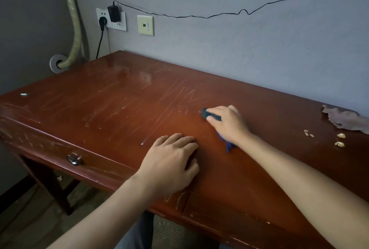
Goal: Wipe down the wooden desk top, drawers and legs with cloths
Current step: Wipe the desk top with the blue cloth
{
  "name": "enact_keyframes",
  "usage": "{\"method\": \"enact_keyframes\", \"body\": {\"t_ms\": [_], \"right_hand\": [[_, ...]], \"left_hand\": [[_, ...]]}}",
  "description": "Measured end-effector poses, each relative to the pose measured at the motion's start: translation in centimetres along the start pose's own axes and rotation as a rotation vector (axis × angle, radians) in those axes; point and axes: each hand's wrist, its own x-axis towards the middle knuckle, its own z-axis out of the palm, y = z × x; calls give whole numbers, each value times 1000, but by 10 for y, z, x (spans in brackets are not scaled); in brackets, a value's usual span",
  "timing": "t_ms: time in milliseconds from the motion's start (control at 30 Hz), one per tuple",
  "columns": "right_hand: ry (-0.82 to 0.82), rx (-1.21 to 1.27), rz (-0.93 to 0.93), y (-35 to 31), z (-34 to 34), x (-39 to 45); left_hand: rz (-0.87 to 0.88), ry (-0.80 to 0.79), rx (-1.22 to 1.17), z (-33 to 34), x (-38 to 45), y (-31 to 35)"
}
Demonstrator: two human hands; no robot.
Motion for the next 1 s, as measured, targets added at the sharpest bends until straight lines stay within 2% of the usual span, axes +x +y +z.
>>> {"method": "enact_keyframes", "body": {"t_ms": [100, 200, 300, 500, 600, 733, 867, 1000], "right_hand": [[-34, 98, -248, -13, -8, -39], [-70, 126, -318, -7, -14, -50], [-26, 19, -232, 7, -8, -15], [36, -172, 145, 52, 11, 81], [23, -186, 180, 58, 18, 98], [-39, -72, 22, 52, 13, 75], [-95, 91, -208, 24, 0, 7], [-139, 182, -242, 19, -14, -35]], "left_hand": [[-35, -22, 14, 2, 12, -4], [-64, -53, 1, 5, 17, -2], [-84, -108, 17, 4, 28, 0], [-112, -132, 37, 10, 57, 6], [-115, -149, 48, 13, 61, 4], [-117, -145, 47, 14, 58, 7], [-157, -114, 40, 14, 55, 8], [-163, -109, 47, 12, 54, 10]]}}
